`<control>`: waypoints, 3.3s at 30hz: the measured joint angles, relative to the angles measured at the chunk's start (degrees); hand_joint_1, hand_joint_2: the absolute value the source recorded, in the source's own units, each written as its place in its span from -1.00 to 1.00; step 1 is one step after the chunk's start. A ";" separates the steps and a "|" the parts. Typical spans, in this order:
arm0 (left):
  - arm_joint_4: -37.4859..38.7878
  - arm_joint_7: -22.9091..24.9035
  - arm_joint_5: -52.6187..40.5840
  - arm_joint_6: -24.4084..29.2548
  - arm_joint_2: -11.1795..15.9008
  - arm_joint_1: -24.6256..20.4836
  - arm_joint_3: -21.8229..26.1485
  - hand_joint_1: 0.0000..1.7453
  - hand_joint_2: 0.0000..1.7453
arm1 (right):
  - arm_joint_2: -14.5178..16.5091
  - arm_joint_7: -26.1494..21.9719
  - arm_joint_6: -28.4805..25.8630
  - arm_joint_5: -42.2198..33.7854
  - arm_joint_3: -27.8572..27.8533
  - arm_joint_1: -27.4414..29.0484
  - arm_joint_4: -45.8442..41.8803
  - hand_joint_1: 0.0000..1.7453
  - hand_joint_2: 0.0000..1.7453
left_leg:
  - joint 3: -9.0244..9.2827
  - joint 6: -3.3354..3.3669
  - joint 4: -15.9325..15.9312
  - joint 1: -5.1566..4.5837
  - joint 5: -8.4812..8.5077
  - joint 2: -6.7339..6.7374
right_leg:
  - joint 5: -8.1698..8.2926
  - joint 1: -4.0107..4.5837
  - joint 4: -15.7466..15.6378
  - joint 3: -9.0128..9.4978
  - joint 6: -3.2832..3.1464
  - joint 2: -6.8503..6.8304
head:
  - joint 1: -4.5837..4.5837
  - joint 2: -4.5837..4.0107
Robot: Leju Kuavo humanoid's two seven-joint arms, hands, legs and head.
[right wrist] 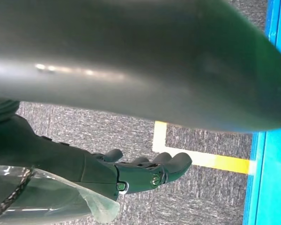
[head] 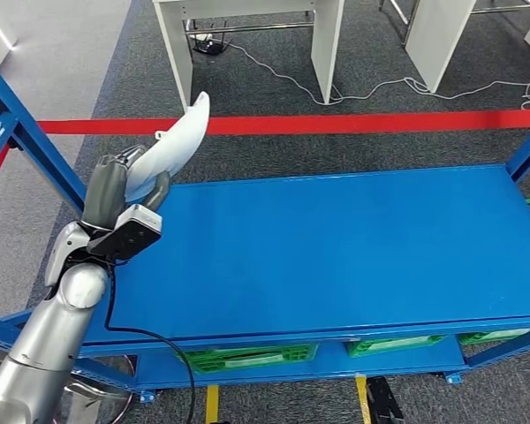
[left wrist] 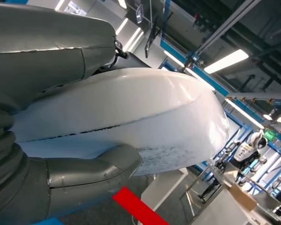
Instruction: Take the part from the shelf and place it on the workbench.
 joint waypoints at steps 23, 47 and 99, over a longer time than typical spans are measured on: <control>-2.41 0.18 0.30 2.46 0.19 -0.46 0.88 1.00 1.00 | 0.15 -0.08 -0.26 -0.26 -0.07 0.09 0.01 -1.00 -1.00 | 6.01 1.24 -13.16 -0.46 4.35 -0.05 | 0.22 0.26 -0.28 -0.11 0.92 0.00 | 0.30 0.00; -2.45 3.61 2.94 -0.95 -3.51 1.17 -3.14 1.00 1.00 | 0.56 0.36 -0.62 -0.07 -0.30 0.11 0.02 -1.00 -1.00 | 5.52 2.95 -14.06 -0.16 6.03 0.04 | -3.63 0.18 8.77 -3.30 2.52 -0.08 | 0.24 0.00; -1.20 3.32 2.68 0.99 -4.57 0.18 -7.20 1.00 1.00 | 0.86 0.35 -0.97 0.02 -0.34 0.04 0.02 -1.00 -1.00 | 10.42 2.18 -14.78 -0.69 2.27 0.11 | 4.11 0.19 -0.79 -2.68 2.20 -0.53 | -0.33 0.00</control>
